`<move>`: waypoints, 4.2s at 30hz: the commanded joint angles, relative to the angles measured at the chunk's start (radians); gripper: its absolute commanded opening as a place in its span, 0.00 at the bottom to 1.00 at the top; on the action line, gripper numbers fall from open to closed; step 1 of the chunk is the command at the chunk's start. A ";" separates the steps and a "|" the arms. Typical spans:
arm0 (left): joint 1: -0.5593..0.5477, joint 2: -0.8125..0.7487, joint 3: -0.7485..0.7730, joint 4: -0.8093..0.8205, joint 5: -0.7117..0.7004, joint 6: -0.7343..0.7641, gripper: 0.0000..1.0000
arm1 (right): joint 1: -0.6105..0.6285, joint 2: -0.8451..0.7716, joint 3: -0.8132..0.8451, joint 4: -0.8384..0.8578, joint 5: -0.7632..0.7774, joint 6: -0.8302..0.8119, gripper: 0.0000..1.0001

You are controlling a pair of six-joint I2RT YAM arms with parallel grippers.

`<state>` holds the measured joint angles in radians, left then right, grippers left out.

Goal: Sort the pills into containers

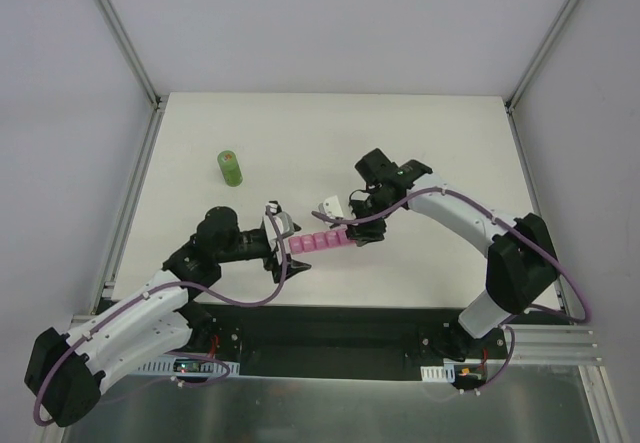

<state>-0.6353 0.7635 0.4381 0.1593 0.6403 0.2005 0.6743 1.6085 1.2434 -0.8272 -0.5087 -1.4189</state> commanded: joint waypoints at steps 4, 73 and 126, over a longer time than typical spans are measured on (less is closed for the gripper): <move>-0.069 -0.004 -0.036 0.078 -0.086 0.085 0.93 | 0.073 -0.056 0.033 -0.046 -0.073 0.044 0.23; -0.139 0.003 0.050 0.008 -0.074 0.000 0.00 | 0.113 -0.096 0.091 -0.007 -0.249 0.227 0.45; -0.139 -0.012 0.039 -0.046 -0.067 0.077 0.00 | -0.054 0.079 0.448 -0.154 -0.267 0.491 0.67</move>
<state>-0.7666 0.7708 0.4519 0.0689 0.5495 0.2665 0.6846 1.7813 1.6001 -0.9604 -0.6746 -0.9207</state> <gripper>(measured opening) 0.423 0.600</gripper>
